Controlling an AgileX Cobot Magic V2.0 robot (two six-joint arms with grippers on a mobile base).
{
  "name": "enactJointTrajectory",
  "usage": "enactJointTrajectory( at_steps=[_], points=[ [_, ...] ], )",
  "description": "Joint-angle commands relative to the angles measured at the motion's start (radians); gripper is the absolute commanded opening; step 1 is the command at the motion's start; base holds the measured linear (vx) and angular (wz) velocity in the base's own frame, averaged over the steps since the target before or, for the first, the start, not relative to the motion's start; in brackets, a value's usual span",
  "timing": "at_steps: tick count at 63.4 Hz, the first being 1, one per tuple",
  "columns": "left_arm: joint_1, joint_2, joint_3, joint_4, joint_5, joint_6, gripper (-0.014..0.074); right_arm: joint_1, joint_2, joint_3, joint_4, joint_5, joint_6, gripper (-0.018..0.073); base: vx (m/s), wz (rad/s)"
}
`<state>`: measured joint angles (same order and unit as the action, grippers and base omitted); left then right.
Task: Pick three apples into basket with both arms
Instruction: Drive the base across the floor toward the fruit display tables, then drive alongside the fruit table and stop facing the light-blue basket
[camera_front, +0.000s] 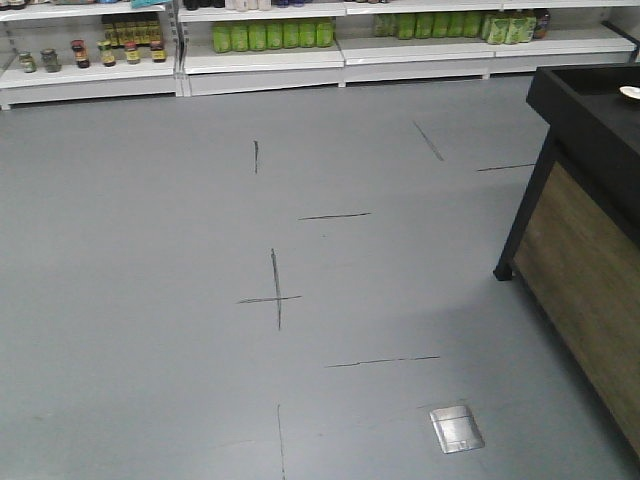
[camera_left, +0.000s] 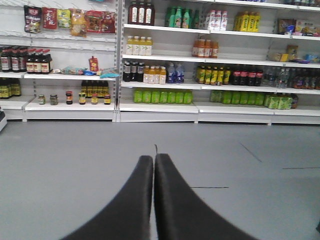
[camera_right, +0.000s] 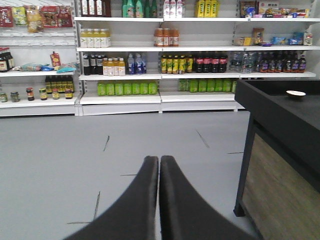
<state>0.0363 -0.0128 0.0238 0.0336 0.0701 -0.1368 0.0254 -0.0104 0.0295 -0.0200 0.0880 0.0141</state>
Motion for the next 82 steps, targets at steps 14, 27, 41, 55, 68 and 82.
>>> enactJointTrajectory(
  at_steps=[14,27,41,55,68,82],
  points=[
    [0.002,-0.015,0.023,0.001,-0.070,-0.006,-0.0006,-0.006,-0.011,0.012,-0.011,-0.072,-0.001,-0.0005,0.13,-0.39],
    [0.002,-0.015,0.023,0.001,-0.070,-0.006,-0.0006,-0.006,-0.011,0.012,-0.011,-0.071,-0.001,-0.0005,0.11,-0.46],
    [0.002,-0.015,0.023,0.001,-0.070,-0.006,-0.0006,-0.006,-0.011,0.012,-0.011,-0.071,-0.001,-0.0005,0.11,-0.44],
    [0.002,-0.015,0.023,0.001,-0.070,-0.006,-0.0006,-0.006,-0.011,0.012,-0.011,-0.071,-0.001,-0.0005,0.11,-0.46],
    [0.002,-0.015,0.023,0.001,-0.070,-0.006,-0.0006,-0.006,-0.011,0.012,-0.011,-0.071,-0.001,-0.0005,0.10,-0.52],
    [0.002,-0.015,0.023,0.001,-0.070,-0.006,-0.0006,-0.006,-0.011,0.012,-0.011,-0.071,-0.001,-0.0005,0.08,-0.59]
  ],
)
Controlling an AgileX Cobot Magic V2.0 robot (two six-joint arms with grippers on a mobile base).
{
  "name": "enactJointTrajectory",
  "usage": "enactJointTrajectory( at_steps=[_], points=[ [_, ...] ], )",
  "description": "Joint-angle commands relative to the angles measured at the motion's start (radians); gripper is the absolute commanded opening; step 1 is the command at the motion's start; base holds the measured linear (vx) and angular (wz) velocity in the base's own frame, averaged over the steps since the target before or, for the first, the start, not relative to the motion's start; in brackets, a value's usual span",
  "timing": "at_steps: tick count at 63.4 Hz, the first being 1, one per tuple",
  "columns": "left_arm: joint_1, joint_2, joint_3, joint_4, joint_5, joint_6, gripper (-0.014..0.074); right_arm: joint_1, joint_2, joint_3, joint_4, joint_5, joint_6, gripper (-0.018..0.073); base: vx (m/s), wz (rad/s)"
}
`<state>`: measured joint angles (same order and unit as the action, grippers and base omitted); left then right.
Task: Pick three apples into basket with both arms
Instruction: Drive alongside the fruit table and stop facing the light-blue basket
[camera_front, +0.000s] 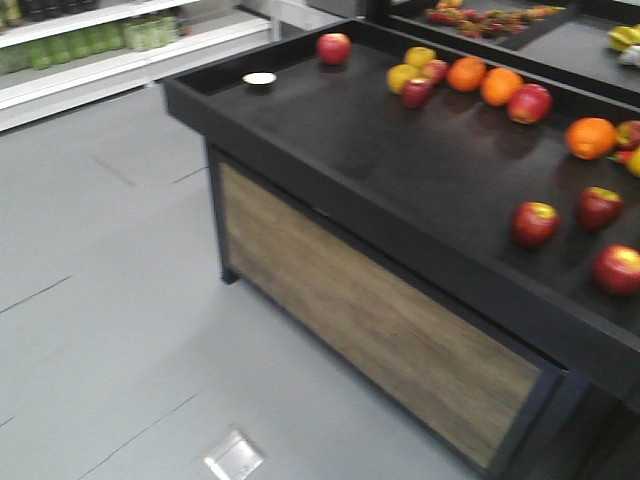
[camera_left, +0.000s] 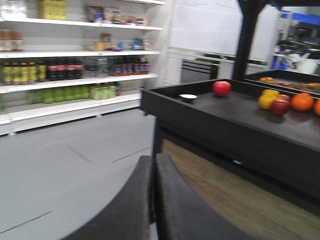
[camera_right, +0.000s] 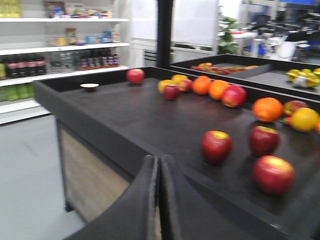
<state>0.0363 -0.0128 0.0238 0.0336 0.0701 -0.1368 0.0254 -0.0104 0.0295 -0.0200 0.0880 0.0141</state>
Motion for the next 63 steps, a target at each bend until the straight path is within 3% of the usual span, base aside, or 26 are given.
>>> enactJointTrajectory(
  at_steps=[1,32,63],
  points=[
    [0.002,-0.015,0.023,0.001,-0.070,-0.006,-0.0006,-0.006,-0.011,0.012,-0.011,-0.071,-0.001,-0.0005,0.07,-0.63],
    [0.002,-0.015,0.023,0.001,-0.070,-0.006,-0.0006,-0.006,-0.011,0.012,-0.011,-0.071,-0.001,-0.0005,0.05,-0.62],
    [0.002,-0.015,0.023,0.001,-0.070,-0.006,-0.0006,-0.006,-0.011,0.012,-0.011,-0.071,-0.001,-0.0005,0.03,-0.38]
  ],
)
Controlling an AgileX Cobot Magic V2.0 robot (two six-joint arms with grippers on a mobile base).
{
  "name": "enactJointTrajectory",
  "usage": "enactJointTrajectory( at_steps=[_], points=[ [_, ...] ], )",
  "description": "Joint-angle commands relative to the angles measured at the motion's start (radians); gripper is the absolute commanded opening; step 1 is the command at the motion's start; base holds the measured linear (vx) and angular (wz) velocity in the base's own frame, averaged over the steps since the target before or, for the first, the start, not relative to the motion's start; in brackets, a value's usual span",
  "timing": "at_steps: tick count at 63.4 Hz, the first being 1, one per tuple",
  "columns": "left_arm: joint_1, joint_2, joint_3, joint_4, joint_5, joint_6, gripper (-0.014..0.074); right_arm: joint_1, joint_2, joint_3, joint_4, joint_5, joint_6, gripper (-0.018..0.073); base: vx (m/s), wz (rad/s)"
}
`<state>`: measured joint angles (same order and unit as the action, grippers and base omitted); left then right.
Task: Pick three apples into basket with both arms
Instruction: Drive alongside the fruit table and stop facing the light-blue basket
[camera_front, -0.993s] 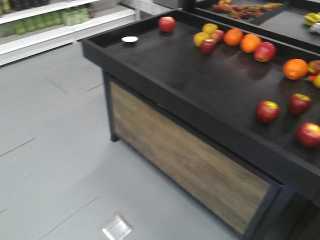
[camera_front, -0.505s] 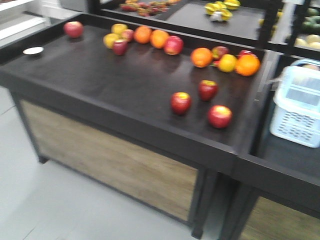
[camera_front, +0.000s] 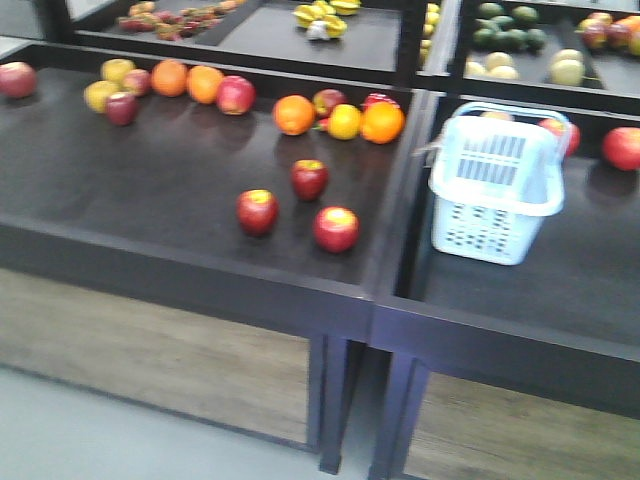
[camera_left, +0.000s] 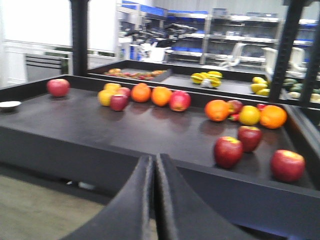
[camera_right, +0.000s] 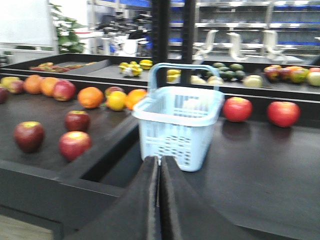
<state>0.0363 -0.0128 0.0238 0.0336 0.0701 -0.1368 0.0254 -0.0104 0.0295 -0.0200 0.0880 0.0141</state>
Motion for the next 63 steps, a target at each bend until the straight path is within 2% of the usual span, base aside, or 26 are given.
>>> enactJointTrajectory(
  at_steps=[1,35,63],
  points=[
    [0.002,-0.015,0.023,0.001,-0.070,-0.006,-0.0006,-0.006,-0.011,0.012,-0.011,-0.071,-0.001,-0.0005,0.03,-0.39],
    [0.002,-0.015,0.023,0.001,-0.070,-0.006,-0.0006,-0.006,-0.011,0.012,-0.011,-0.071,-0.001,-0.0005,0.03,-0.42],
    [0.002,-0.015,0.023,0.001,-0.070,-0.006,-0.0006,-0.006,-0.011,0.012,-0.011,-0.071,-0.001,-0.0005,0.06,-0.23]
  ],
)
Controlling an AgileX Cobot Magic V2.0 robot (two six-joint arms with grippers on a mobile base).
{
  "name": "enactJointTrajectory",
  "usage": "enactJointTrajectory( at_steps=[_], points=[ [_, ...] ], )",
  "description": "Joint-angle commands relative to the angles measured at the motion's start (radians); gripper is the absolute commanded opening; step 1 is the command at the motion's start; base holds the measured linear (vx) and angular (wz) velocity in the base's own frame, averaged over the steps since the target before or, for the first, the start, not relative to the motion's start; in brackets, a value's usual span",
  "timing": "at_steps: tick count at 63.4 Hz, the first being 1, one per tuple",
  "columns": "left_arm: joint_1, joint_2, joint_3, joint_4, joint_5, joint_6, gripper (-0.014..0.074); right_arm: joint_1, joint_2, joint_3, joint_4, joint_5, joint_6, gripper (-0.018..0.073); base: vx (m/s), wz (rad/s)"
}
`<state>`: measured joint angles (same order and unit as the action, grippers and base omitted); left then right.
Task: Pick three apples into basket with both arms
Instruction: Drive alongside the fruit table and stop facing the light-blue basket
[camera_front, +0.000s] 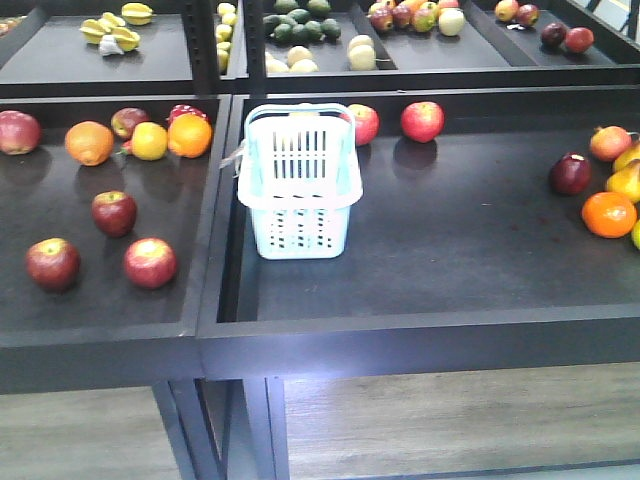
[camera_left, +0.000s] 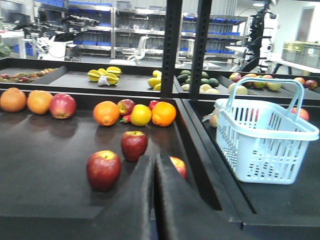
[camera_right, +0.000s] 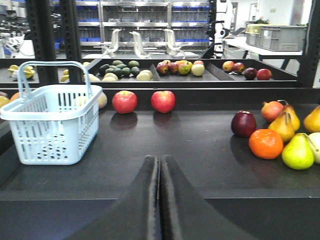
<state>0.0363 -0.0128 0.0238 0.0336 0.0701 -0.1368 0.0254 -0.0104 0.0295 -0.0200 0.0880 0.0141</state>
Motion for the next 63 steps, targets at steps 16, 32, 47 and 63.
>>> enactJointTrajectory(
  at_steps=[16,32,47,63],
  points=[
    [0.002,-0.015,0.023,0.001,-0.070,-0.006,-0.0006,-0.006,-0.011,0.012,-0.011,-0.071,-0.001,-0.0005,0.08,-0.08],
    [0.002,-0.015,0.023,0.001,-0.070,-0.006,-0.0006,-0.006,-0.011,0.012,-0.011,-0.071,-0.001,-0.0005,0.11,-0.01],
    [0.002,-0.015,0.023,0.001,-0.070,-0.006,-0.0006,-0.006,-0.011,0.012,-0.011,-0.071,-0.001,-0.0005,0.14,0.03],
    [0.002,-0.015,0.023,0.001,-0.070,-0.006,-0.0006,-0.006,-0.011,0.012,-0.011,-0.071,-0.001,-0.0005,0.14,0.06]
  ],
)
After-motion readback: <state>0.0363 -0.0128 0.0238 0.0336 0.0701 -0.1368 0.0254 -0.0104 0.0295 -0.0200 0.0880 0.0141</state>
